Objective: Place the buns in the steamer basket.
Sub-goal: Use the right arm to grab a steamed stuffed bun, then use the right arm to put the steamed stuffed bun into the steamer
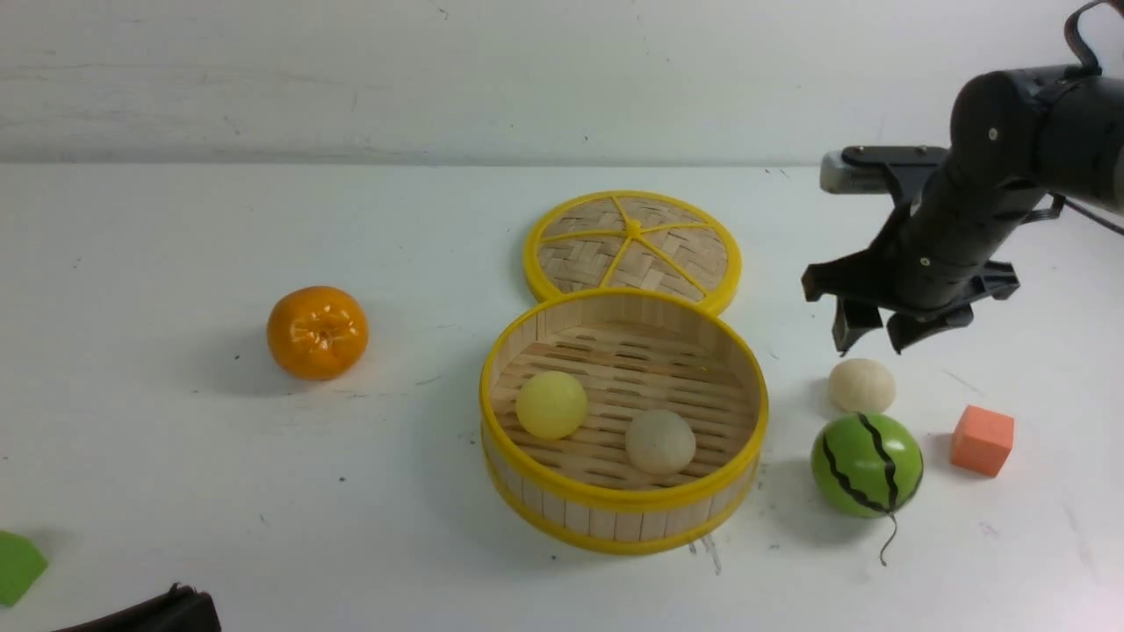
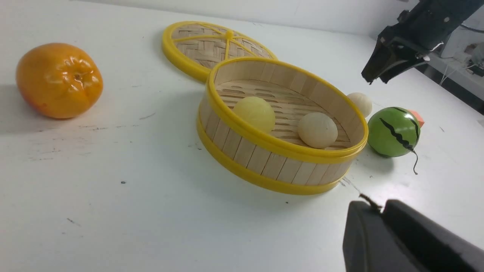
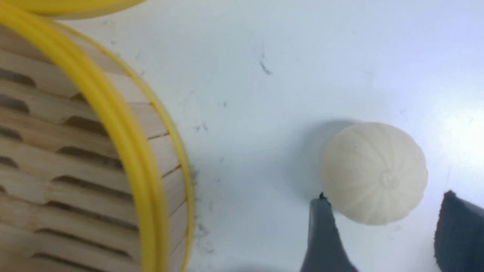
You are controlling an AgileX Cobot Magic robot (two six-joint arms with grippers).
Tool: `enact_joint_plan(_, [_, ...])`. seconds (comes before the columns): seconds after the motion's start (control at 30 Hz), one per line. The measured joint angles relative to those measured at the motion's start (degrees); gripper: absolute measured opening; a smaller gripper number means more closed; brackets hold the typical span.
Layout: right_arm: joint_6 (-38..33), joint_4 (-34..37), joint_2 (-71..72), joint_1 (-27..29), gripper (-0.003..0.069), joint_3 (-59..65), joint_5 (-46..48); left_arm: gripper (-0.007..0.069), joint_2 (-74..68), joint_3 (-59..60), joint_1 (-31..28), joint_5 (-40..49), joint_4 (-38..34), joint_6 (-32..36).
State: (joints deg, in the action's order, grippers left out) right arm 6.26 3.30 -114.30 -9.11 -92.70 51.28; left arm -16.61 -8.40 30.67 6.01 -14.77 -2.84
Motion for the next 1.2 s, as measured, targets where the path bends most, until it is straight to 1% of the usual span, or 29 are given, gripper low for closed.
enact_joint_plan(0.27, [0.0,0.1,-2.6,1.8,0.0369,0.0,-0.9,0.0059,0.0,0.0,0.0,0.0,0.0,0.0])
enact_joint_plan(0.73, [-0.5,1.8,-5.1,2.2,0.0239,0.0,-2.3,0.0073,0.0,0.0,0.0,0.1,0.0,0.0])
enact_joint_plan(0.93, [-1.6,1.8,-5.4,2.2,0.0145,0.0,-2.4,0.0076,0.0,0.0,0.0,0.1,0.0,0.0])
enact_joint_plan(0.97, [-2.1,1.7,-5.4,2.2,0.0112,0.0,-2.4,0.0078,0.0,0.0,0.0,0.1,0.0,0.0])
enact_joint_plan(1.0, [-2.2,1.7,-5.4,2.2,0.0107,0.0,-2.4,0.0078,0.0,0.0,0.0,0.1,0.0,0.0])
enact_joint_plan(1.03, [-3.3,1.7,-5.4,2.2,0.0068,0.0,-2.4,0.0081,0.0,0.0,0.0,0.1,0.0,0.0])
enact_joint_plan(1.07, [-3.9,1.7,-5.4,2.2,0.0056,0.0,-2.4,0.0081,0.0,0.0,0.0,0.1,0.0,0.0])
enact_joint_plan(1.13, [-5.6,1.7,-5.3,2.2,0.0006,0.0,-2.4,0.0083,0.0,0.0,0.0,0.1,0.0,0.0])
enact_joint_plan(1.2, [-6.3,1.7,-4.6,2.2,0.0004,0.0,-1.9,0.0085,0.0,0.0,0.0,0.1,0.0,0.0])
